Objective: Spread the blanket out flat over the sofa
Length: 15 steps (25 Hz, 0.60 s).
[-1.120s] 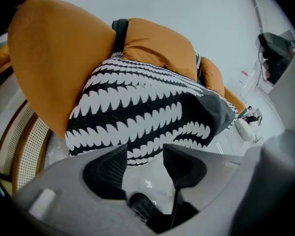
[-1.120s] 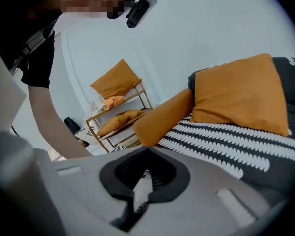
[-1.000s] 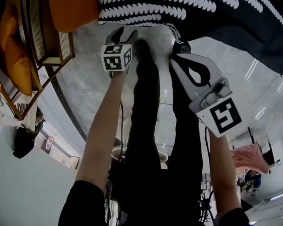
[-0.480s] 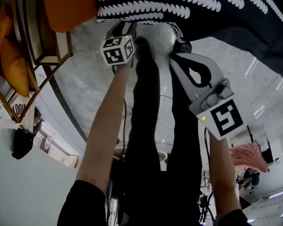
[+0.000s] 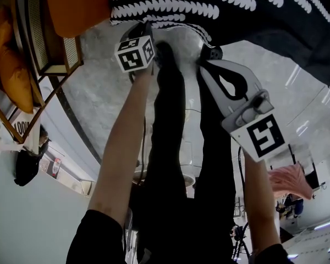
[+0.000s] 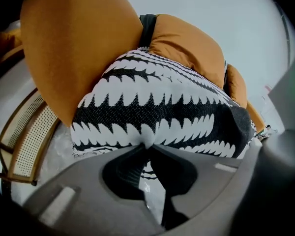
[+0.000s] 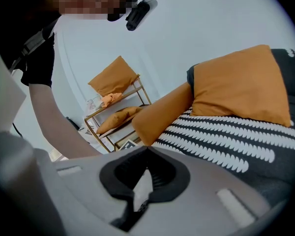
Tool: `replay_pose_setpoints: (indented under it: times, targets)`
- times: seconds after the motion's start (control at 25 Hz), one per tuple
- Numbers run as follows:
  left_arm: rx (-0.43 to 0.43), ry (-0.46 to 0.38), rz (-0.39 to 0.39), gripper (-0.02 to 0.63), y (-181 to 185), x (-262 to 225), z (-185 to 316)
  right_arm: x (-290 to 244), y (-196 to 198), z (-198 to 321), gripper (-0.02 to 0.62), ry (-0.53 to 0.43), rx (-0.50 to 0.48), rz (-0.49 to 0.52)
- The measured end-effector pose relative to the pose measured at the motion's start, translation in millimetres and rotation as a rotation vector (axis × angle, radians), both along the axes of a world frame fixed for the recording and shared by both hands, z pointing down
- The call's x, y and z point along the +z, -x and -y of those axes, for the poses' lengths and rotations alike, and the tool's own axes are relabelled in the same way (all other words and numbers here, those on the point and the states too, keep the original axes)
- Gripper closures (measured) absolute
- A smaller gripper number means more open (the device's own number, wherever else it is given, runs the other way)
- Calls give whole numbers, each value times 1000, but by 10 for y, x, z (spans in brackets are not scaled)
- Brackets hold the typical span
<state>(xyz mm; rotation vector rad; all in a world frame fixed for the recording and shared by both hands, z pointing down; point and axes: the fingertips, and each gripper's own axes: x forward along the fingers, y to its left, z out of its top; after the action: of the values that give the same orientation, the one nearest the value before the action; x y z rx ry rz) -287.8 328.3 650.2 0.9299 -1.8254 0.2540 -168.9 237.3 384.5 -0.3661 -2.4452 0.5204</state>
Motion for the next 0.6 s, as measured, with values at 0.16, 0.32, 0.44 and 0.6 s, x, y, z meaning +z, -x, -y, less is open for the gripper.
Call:
replay_pose_setpoints:
  times: [0.16, 0.32, 0.44, 0.6]
  targets:
    - [22, 14, 7, 566, -29, -26, -59, -14, -21, -17, 594, -1, 1, -4]
    - [26, 31, -2, 568, 21, 5, -188, -5, 34, -83, 594, 1, -2, -2]
    - [19, 25, -13, 568, 82, 16, -276, -1, 86, -153, 594, 5, -5, -5]
    - [48, 30, -10, 568, 121, 32, -355, -2, 154, -221, 594, 10, -9, -12]
